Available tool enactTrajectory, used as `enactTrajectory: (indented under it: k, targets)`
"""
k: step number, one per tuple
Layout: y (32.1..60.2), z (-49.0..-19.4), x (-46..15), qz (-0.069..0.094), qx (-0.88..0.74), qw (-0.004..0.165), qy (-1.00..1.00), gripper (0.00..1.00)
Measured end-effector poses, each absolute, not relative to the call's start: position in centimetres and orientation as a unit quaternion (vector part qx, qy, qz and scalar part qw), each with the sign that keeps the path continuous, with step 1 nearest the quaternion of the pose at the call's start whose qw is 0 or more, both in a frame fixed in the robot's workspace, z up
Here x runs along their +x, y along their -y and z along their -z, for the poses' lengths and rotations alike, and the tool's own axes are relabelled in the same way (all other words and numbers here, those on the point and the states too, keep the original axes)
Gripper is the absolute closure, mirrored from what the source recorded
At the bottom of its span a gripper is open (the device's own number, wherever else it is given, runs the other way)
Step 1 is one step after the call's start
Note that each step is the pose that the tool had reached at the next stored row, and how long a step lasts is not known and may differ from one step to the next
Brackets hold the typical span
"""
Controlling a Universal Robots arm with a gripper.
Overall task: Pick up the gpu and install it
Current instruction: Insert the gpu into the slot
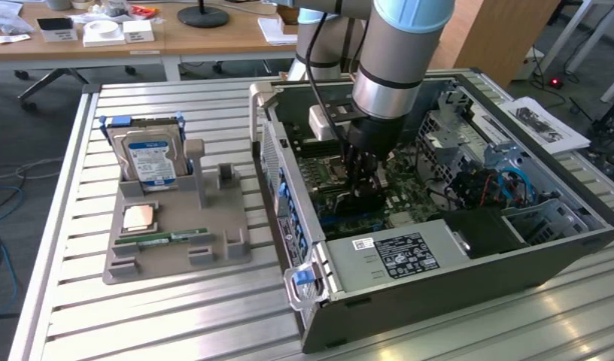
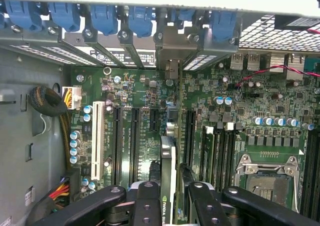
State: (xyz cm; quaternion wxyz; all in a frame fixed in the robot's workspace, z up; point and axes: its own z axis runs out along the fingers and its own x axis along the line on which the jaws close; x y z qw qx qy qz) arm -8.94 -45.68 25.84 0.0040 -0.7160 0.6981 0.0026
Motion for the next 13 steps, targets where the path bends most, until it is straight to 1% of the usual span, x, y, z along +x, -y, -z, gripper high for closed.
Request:
enactTrajectory:
  k: [13]
  targets:
    - [45.71,-25.97,-8.94,-0.003,-0.716,0.004,-0.698,0.74]
